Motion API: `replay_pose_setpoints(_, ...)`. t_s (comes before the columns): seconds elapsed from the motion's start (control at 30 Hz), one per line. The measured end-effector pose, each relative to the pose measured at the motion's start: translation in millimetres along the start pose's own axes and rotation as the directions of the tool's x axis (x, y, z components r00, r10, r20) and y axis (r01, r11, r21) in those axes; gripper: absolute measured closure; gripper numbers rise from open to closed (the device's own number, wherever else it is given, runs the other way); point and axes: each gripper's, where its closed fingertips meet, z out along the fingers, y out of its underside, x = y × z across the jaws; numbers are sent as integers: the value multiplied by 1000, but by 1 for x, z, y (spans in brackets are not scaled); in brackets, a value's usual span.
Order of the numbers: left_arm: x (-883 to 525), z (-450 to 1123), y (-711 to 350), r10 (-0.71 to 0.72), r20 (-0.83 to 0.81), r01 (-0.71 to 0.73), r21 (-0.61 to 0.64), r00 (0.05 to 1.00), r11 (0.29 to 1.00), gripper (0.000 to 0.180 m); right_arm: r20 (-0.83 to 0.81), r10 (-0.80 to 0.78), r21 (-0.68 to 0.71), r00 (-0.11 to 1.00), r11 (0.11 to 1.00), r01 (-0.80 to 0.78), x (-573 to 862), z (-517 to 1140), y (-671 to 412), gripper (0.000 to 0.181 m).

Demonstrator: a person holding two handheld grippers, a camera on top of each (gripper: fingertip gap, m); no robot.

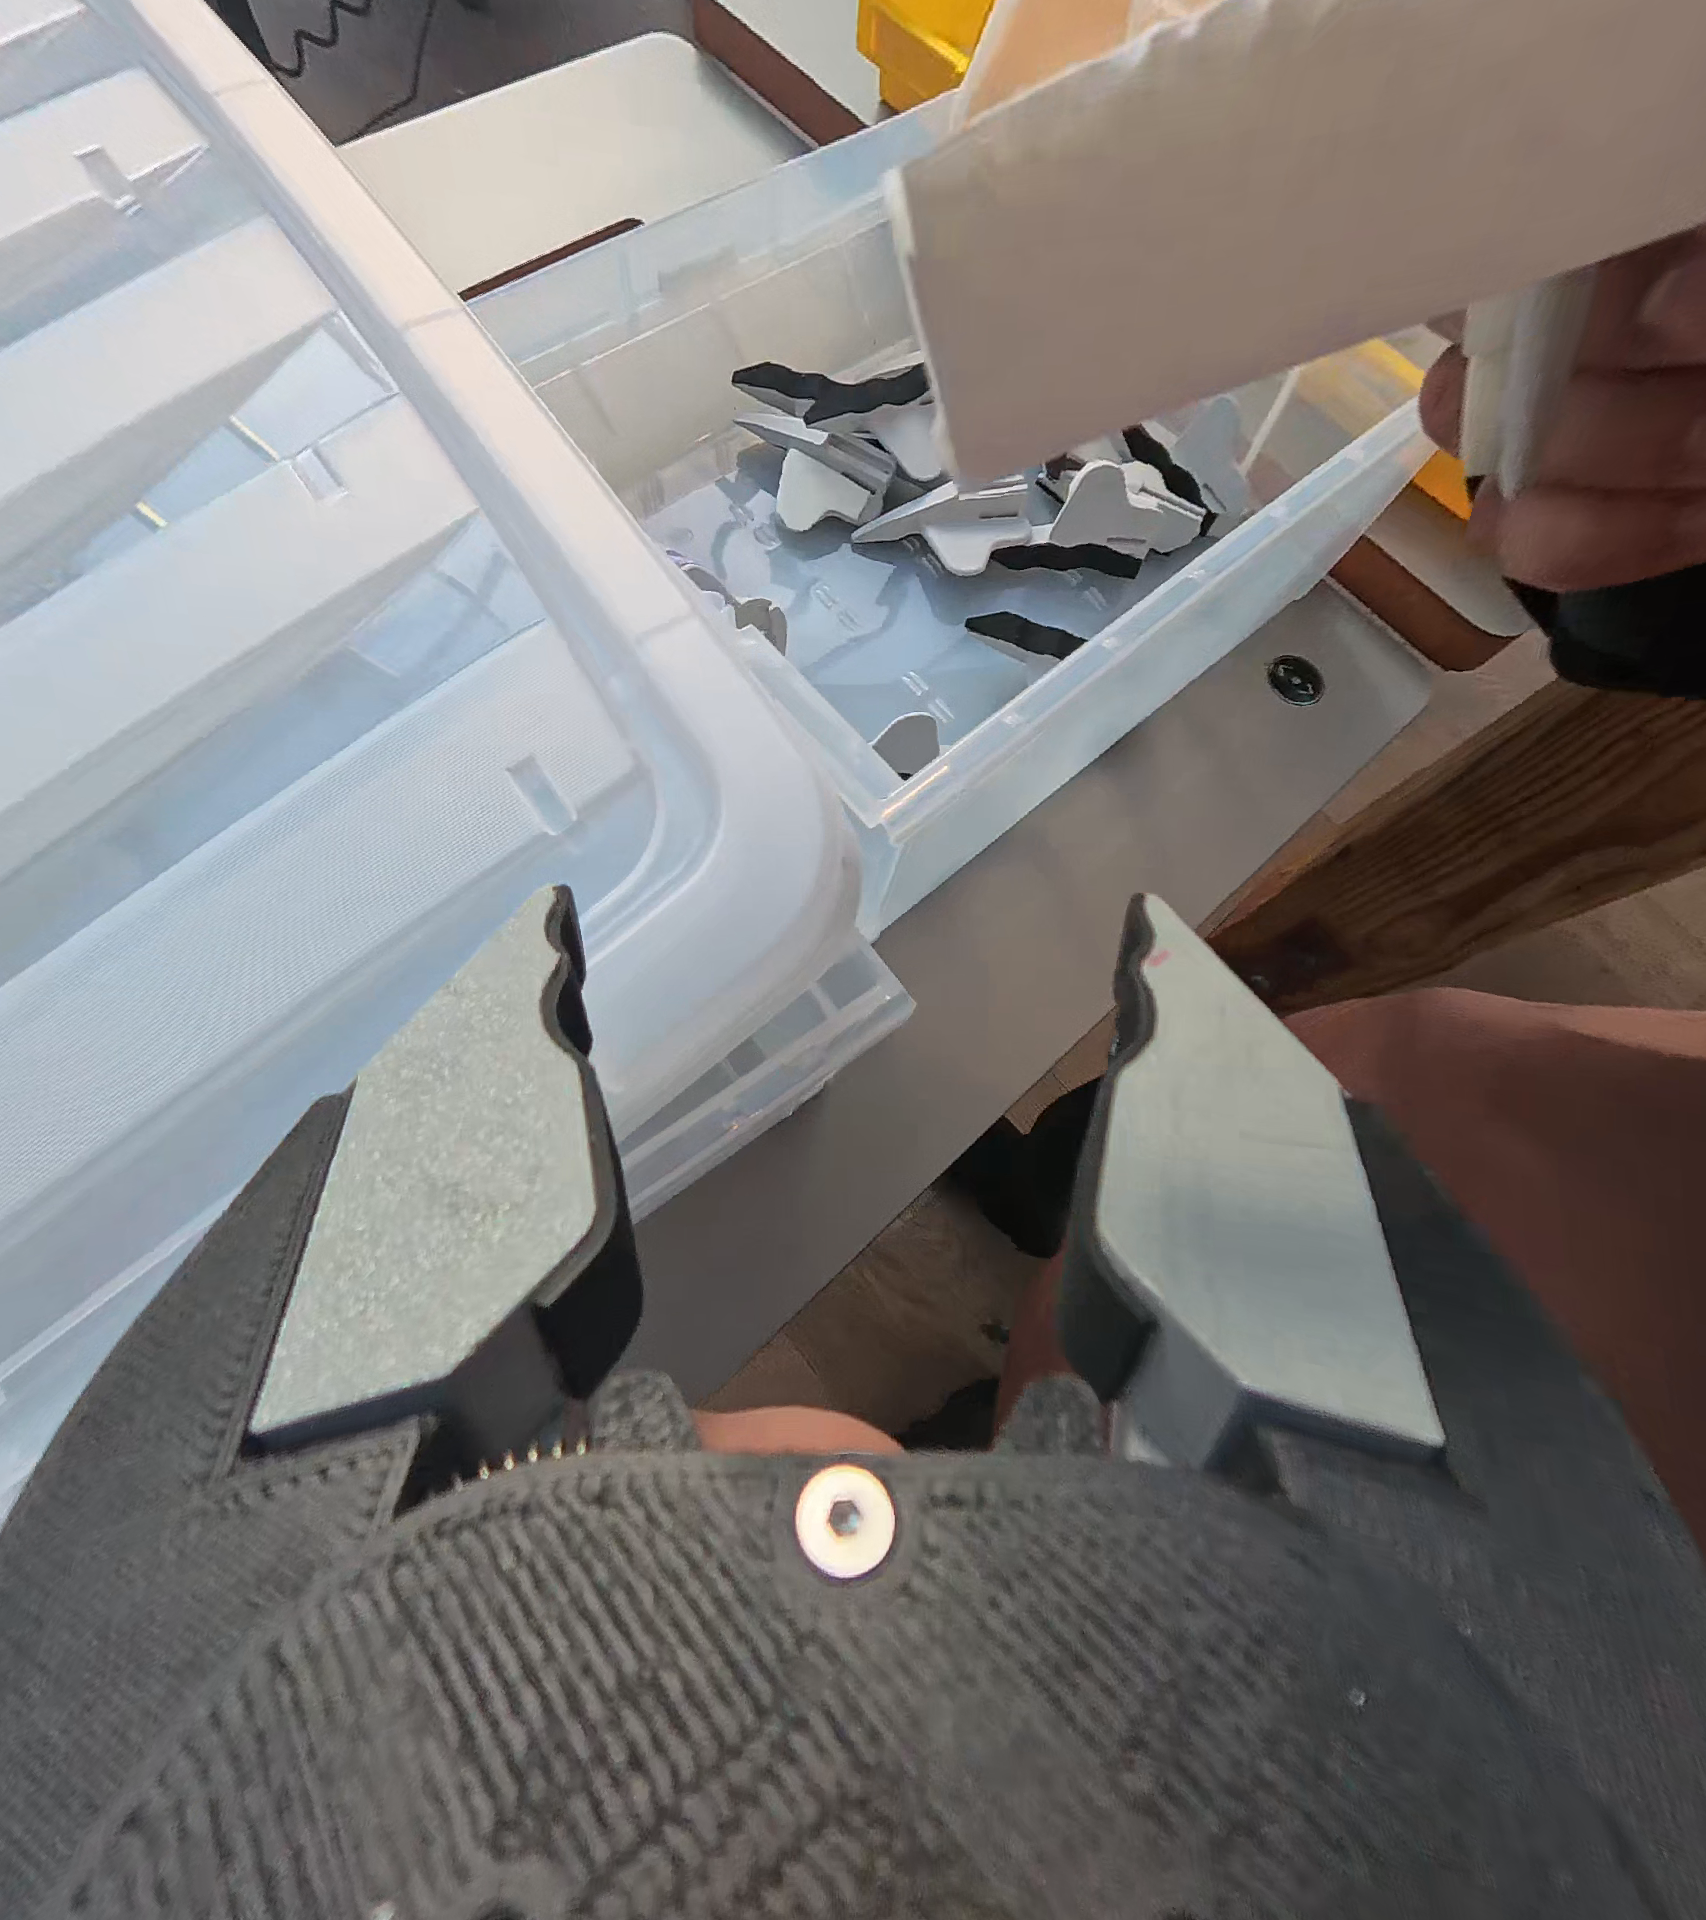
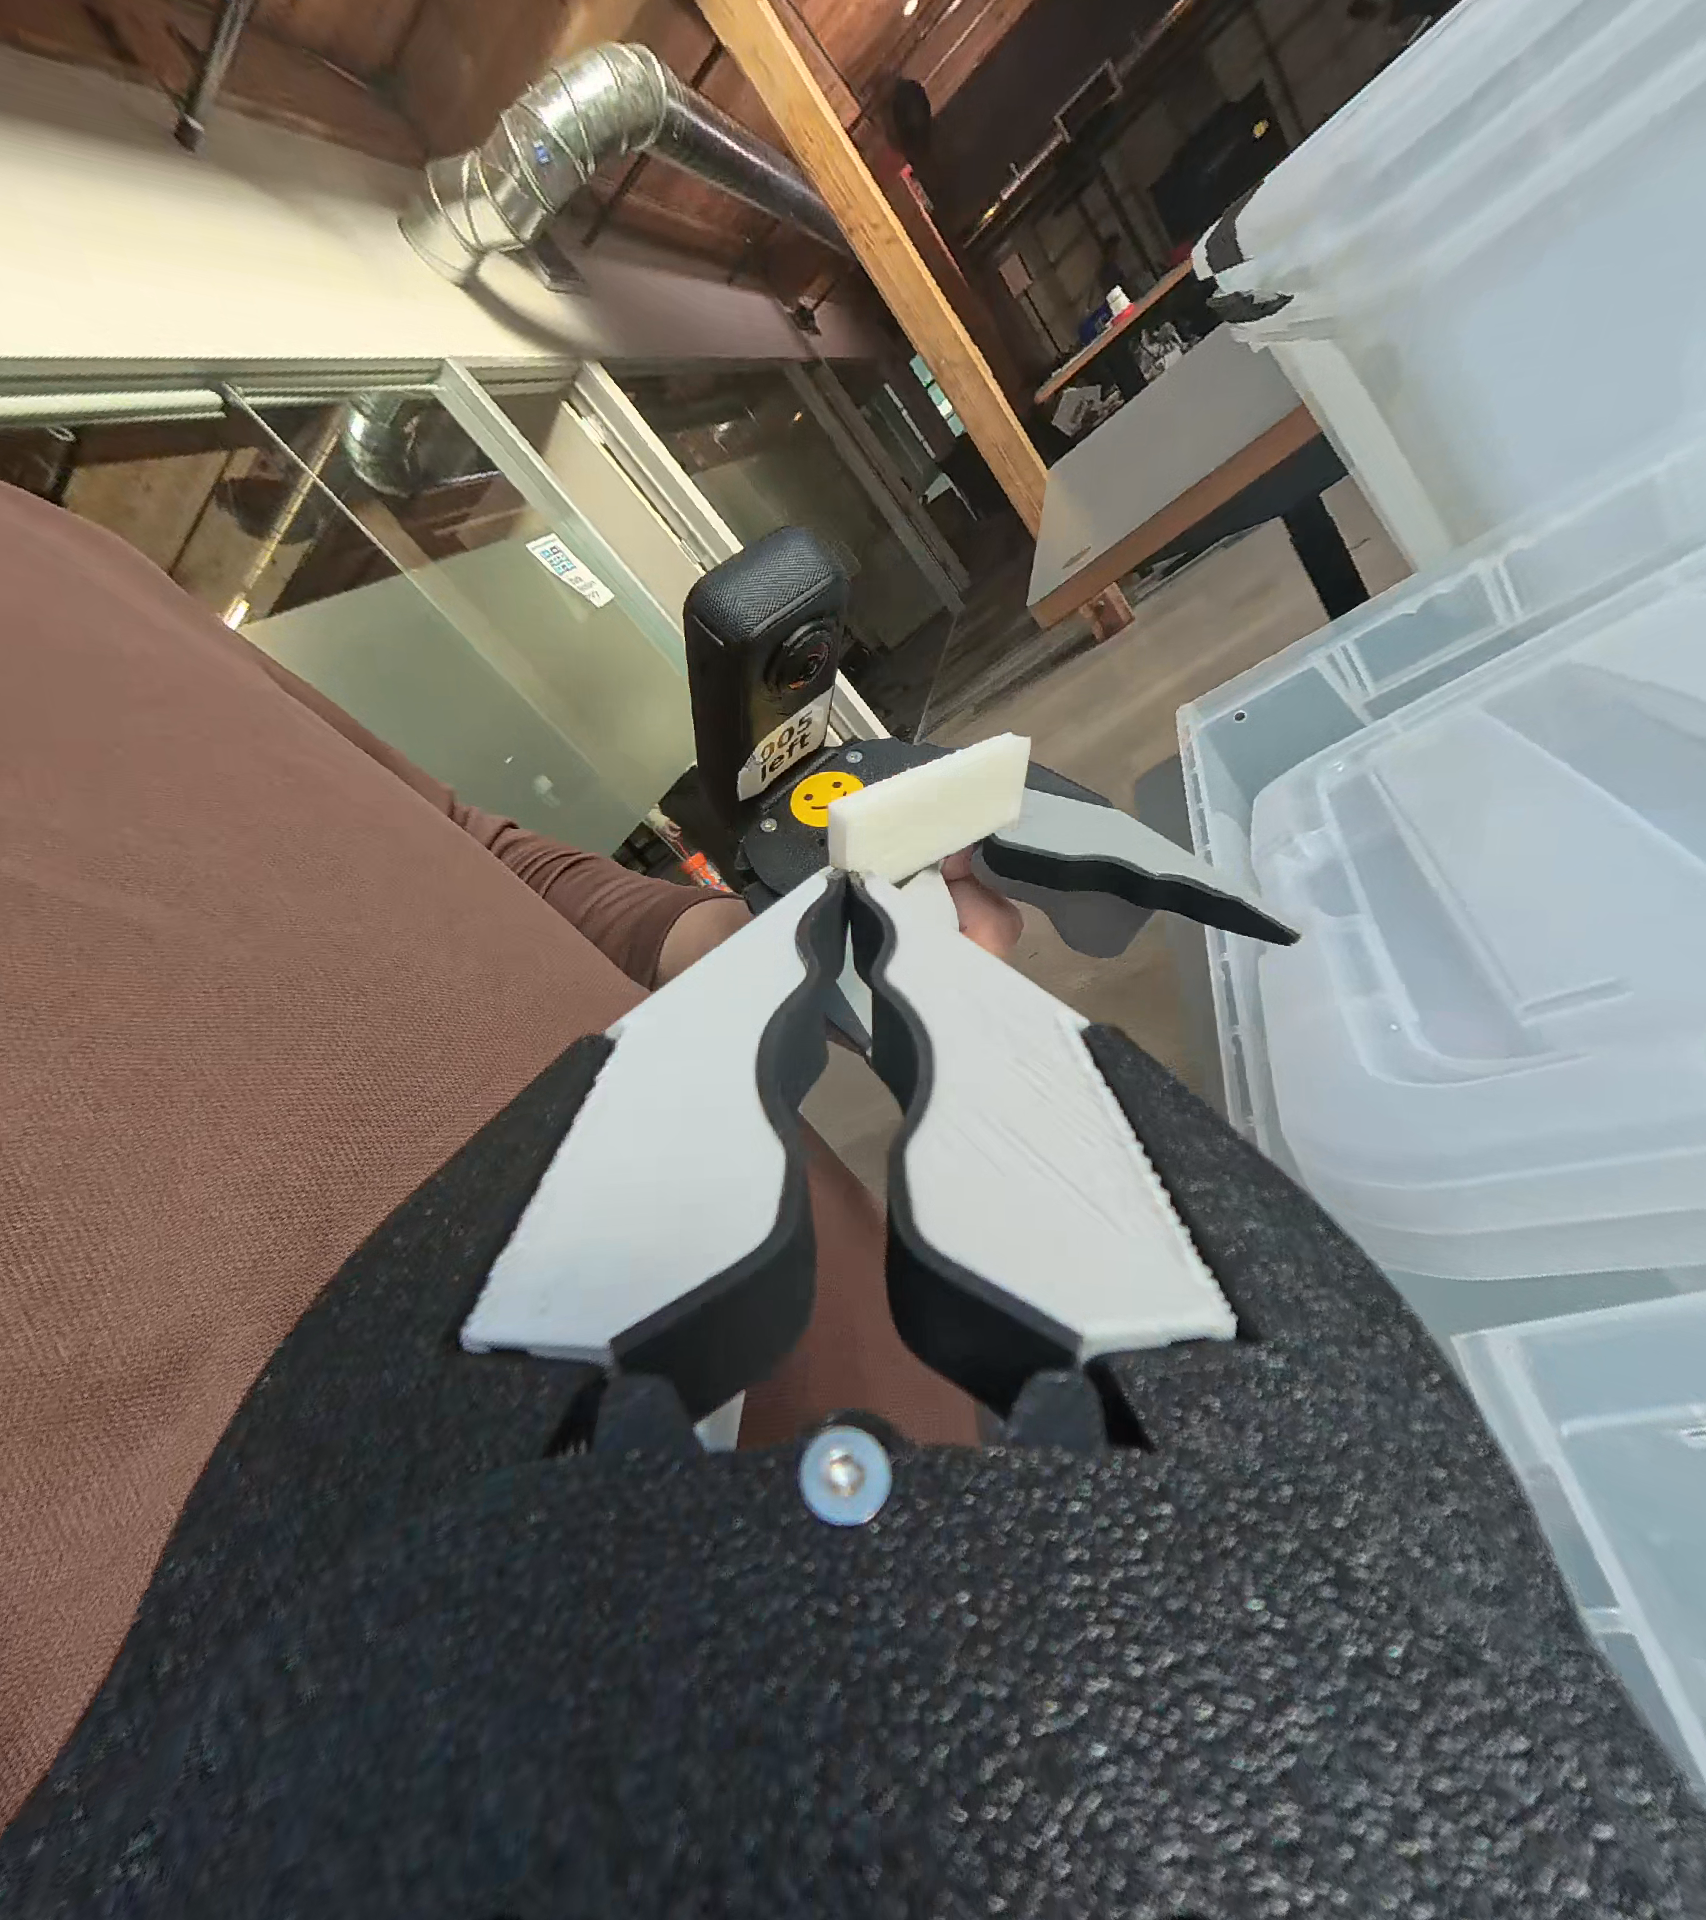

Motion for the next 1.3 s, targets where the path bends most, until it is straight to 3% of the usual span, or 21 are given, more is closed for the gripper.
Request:
replay_pose_setpoints(0.17, 4, 6, 2, 30, -20, -30, -23, 999, 999, 78, 13, 2, -28, 1000, 1000, -2, 1, 10, 2, 181)
replay_pose_setpoints(0.43, -5, 4, 0, 8, -12, -8, -12, 1000, 1000, 78, -95, -122, -92, 988, 989, 113, 8, 3, -14, 181)
replay_pose_setpoints(0.57, -1, 1, 0, -150, -131, 153, 10, 980, 988, 84, -190, -228, -143, 955, 969, 202, 12, -8, -26, 181)
replay_pose_setpoints(0.7, -9, -4, -6, -366, -272, 383, 10, 890, 924, 92, -281, -368, -221, 886, 924, 313, 16, -19, -42, 181)
replay_pose_setpoints(0.87, -7, -19, -36, -457, -486, 523, 0, 745, 852, 103, -327, -562, -392, 760, 812, 432, 11, -30, -51, 181)
replay_pose_setpoints(1.07, 7, -32, -69, -535, -684, 655, -110, 496, 747, 96, -283, -751, -631, 597, 614, 474, 14, -32, -34, 181)
replay_pose_setpoints(1.3, 13, -25, -85, -624, -672, 714, -200, 398, 671, 106, -238, -882, -769, 408, 428, 476, 22, -26, -22, 181)
